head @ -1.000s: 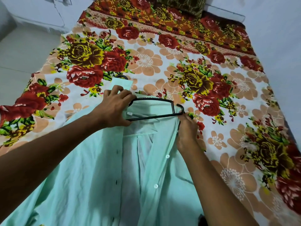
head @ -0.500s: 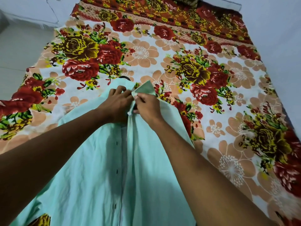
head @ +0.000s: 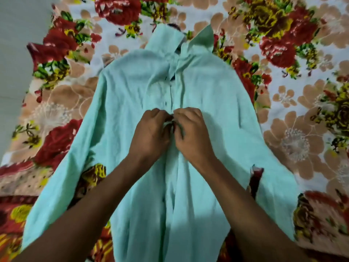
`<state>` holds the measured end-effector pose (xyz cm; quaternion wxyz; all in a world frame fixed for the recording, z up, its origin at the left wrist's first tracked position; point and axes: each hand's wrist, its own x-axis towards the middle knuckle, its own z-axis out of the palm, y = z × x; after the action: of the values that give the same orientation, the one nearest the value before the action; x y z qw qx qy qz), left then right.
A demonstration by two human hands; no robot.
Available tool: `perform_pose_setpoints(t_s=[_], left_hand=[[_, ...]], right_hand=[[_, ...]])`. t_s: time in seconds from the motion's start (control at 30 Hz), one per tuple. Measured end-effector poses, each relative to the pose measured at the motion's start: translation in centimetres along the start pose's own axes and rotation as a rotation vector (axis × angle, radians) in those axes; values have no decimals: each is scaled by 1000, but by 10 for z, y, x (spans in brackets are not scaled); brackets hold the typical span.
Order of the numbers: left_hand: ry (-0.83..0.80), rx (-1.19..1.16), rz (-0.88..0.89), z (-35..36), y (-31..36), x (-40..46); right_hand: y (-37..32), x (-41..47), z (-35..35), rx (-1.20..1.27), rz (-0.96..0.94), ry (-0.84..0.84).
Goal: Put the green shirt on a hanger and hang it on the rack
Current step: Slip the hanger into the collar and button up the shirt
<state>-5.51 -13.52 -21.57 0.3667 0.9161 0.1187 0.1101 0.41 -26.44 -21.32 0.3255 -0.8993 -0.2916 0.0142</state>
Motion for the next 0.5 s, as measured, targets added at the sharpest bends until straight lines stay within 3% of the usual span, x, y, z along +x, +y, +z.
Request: perform_pose_setpoints(t_s=[0.17,0.3,0.4,0.5], left_hand=[[-121,76,-118,-11,7,-86],[-191,181,-219,-24,10,-156],[-223,190,-252,-29,9,-197],[-194,100,-252,-31,3,-213]], right_hand=[[-35,-91,-1,-89,87,-33],[-63,-162,-10,-215,292,-258],[-67,-200,-14,-132,489,-340],[-58,-221,-18,-36,485,-289]])
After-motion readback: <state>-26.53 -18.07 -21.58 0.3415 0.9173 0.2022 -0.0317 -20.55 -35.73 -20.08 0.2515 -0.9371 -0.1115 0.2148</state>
